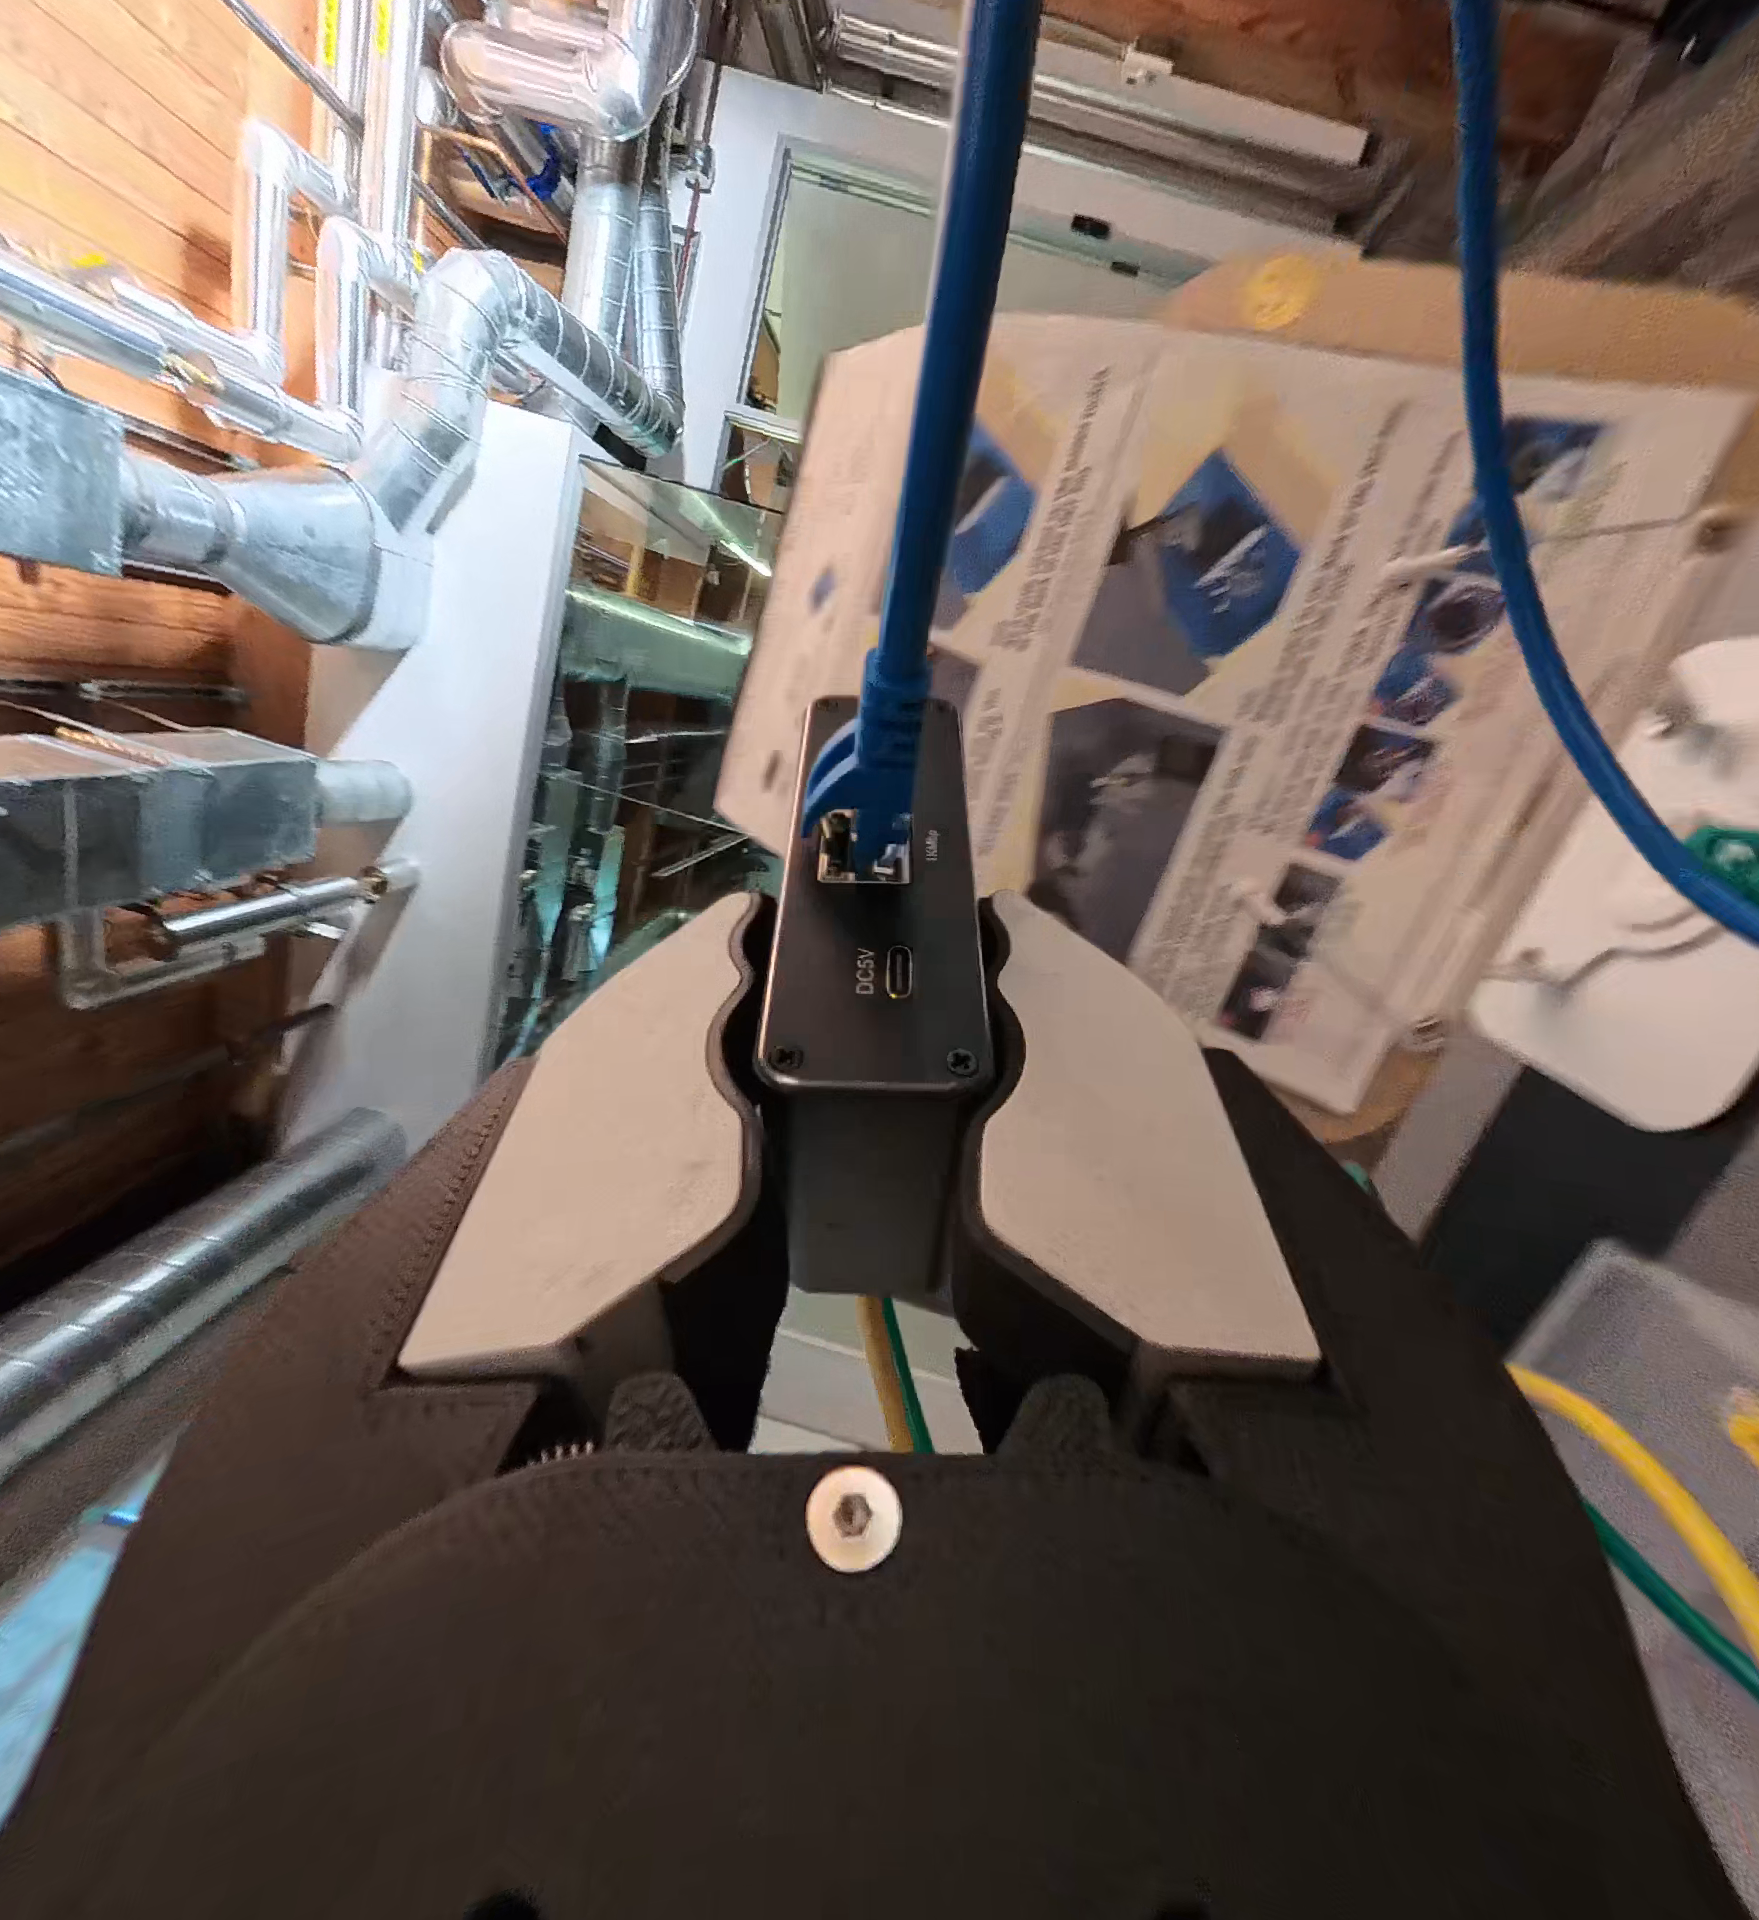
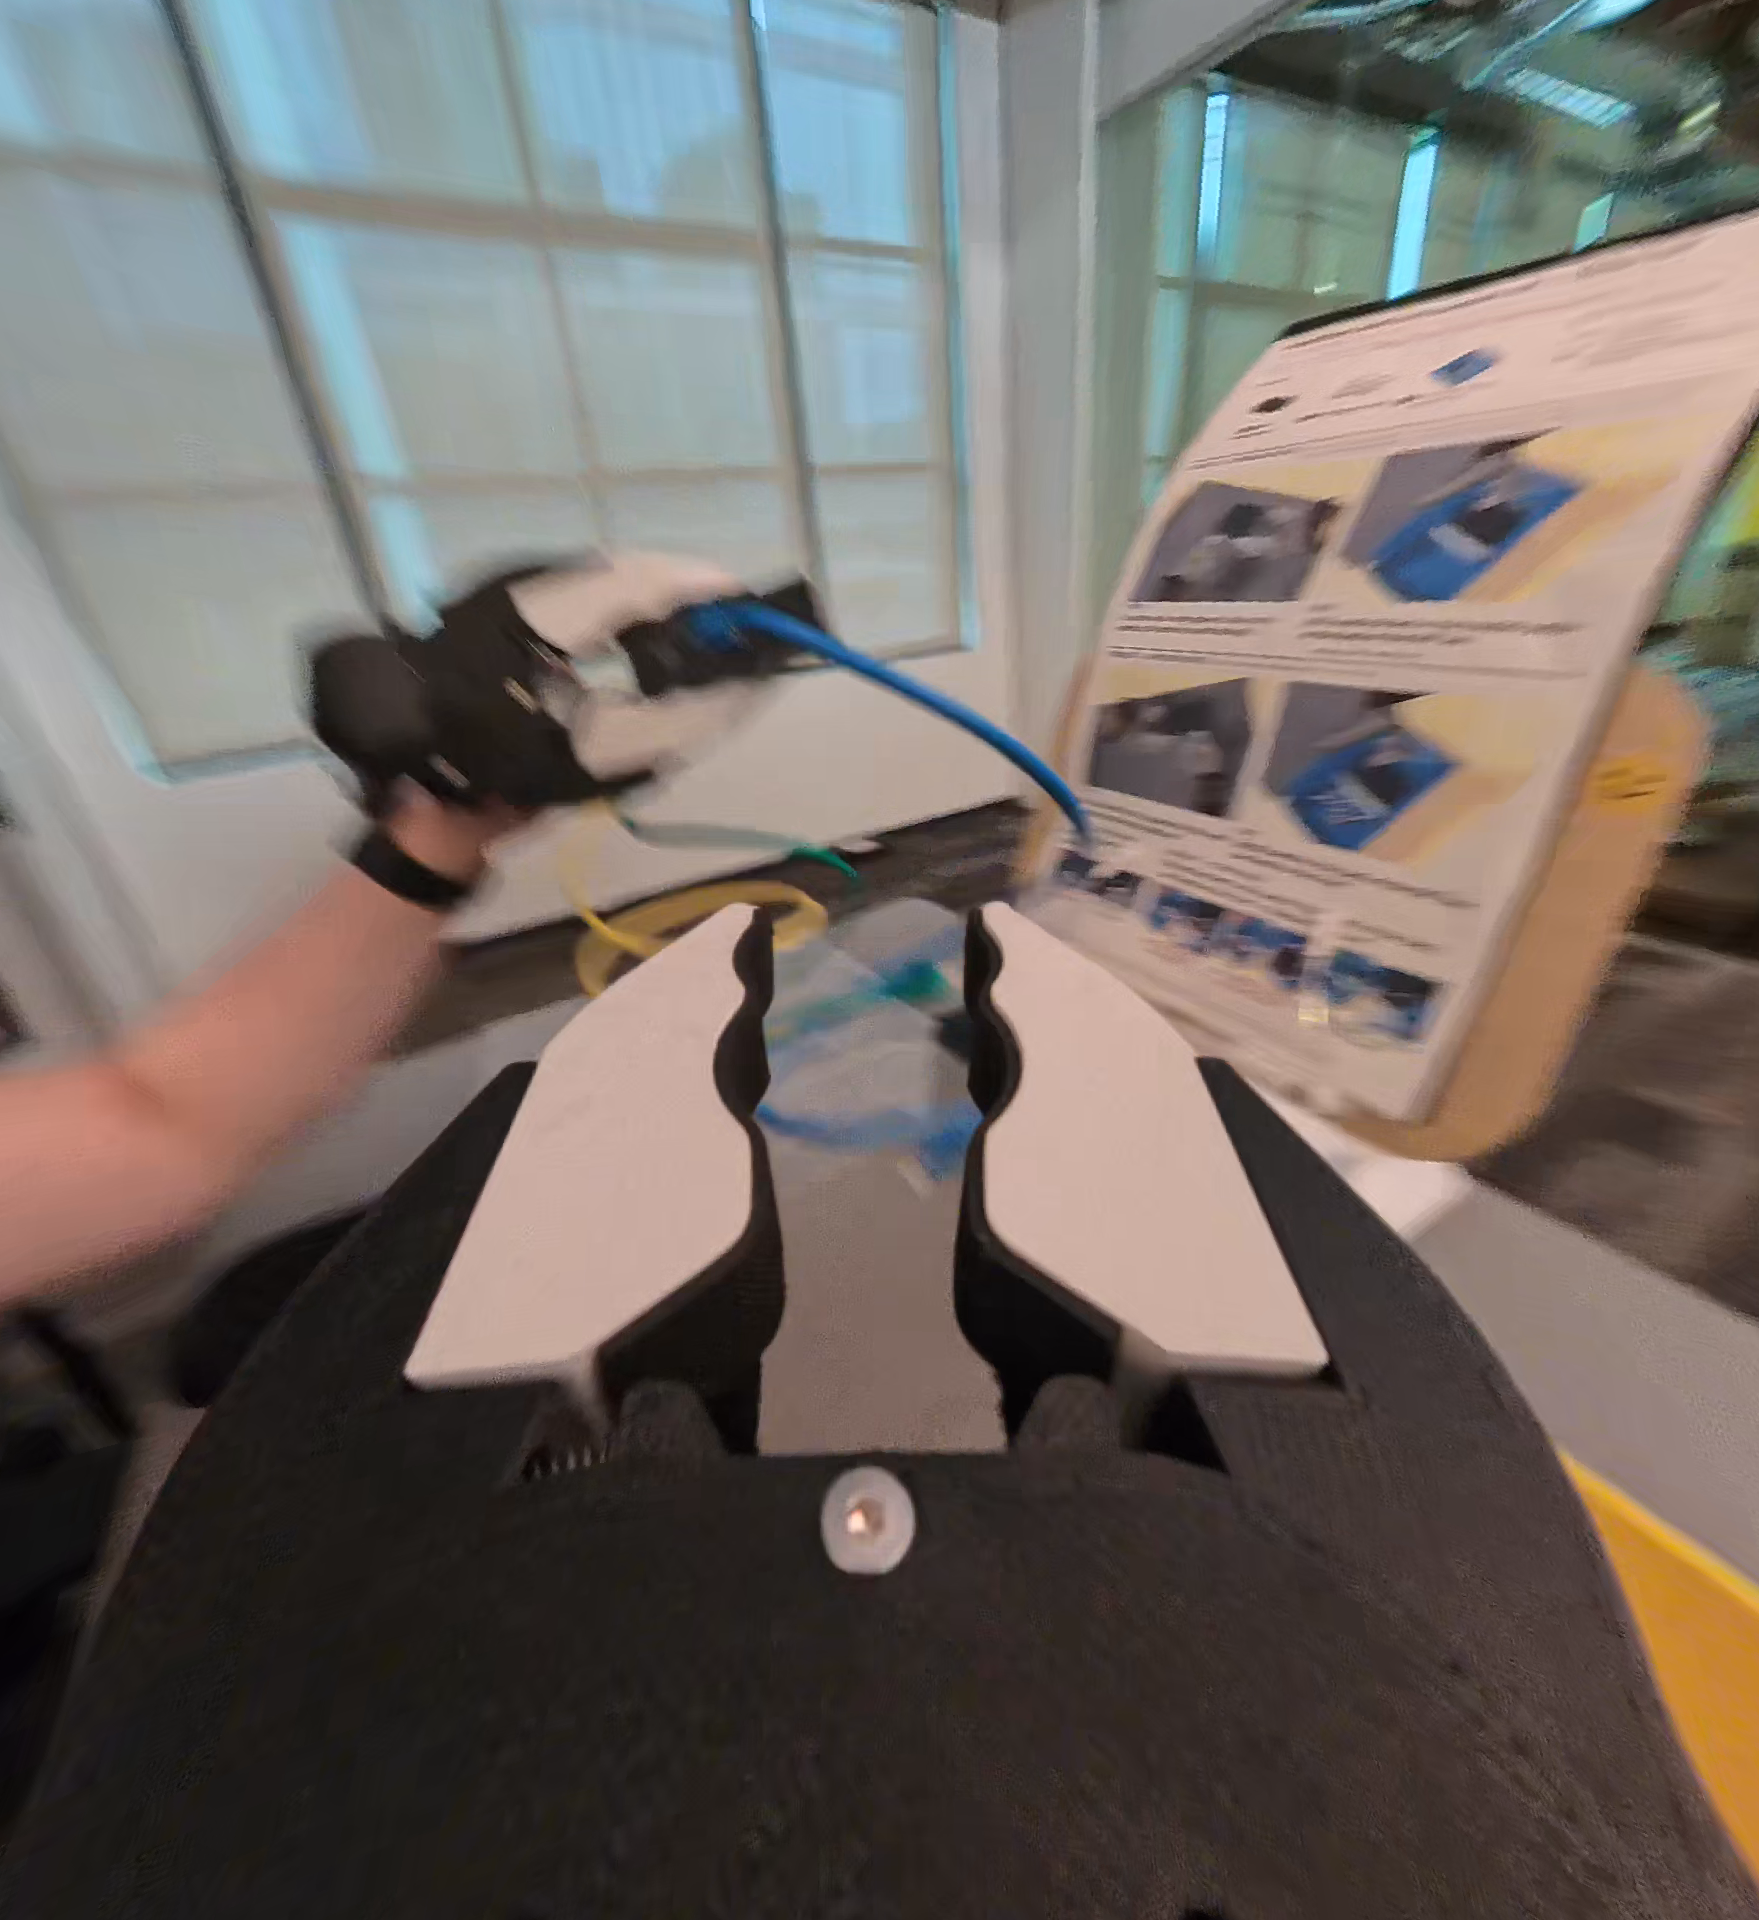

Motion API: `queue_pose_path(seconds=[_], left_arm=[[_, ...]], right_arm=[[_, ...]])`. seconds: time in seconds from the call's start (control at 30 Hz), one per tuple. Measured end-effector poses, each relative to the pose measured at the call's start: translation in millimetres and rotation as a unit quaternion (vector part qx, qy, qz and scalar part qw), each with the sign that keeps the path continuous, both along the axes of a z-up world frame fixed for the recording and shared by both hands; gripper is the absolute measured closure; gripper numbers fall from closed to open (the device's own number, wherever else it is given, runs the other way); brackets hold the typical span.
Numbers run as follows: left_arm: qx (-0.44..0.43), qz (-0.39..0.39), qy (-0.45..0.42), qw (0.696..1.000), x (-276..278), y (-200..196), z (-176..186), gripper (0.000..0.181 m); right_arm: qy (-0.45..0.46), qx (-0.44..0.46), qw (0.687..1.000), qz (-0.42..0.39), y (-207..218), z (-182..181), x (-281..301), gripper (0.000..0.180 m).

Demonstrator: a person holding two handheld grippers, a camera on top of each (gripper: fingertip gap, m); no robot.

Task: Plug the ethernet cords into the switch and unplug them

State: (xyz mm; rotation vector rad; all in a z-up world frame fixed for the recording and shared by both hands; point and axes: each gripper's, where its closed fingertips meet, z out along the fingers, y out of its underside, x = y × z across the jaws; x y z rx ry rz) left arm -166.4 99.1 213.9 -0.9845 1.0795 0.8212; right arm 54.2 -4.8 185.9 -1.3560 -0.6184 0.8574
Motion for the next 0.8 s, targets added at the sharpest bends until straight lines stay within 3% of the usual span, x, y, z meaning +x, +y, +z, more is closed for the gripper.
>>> queue_pose_path(seconds=[0.1, 0.17, 0.27, 0.33, 0.43, 0.53, 0.7, 0.8], left_arm=[[-0.019, -0.013, -0.007, 1.000, 25, 0, -51, 0.144], [-0.025, -0.030, 0.016, 0.999, 42, -3, -79, 0.144], [-0.032, -0.039, 0.017, 0.999, 54, -7, -102, 0.144], [-0.024, -0.033, 0.003, 0.999, 52, -6, -107, 0.144], [-0.004, -0.017, 0.029, 0.999, 48, -1, -114, 0.145], [0.014, -0.011, 0.034, 0.999, 43, 2, -118, 0.145], [0.038, 0.006, 0.052, 0.998, 38, 9, -128, 0.144], [0.031, 0.009, 0.058, 0.998, 42, 15, -138, 0.145]], right_arm=[[0.073, -0.085, 0.988, 0.104, -8, -5, -30, 0.143], [0.056, -0.098, 0.981, 0.156, -11, -16, -53, 0.144], [-0.017, -0.005, 0.989, 0.147, -10, -30, -76, 0.149], [-0.051, 0.002, 0.992, 0.117, -3, -43, -88, 0.160], [0.000, -0.094, 0.986, 0.135, 6, -59, -112, 0.160], [0.085, -0.196, 0.960, 0.179, 14, -72, -128, 0.159], [0.149, -0.277, 0.940, 0.135, 45, -110, -133, 0.158], [0.208, -0.348, 0.903, 0.139, 58, -108, -137, 0.146]])
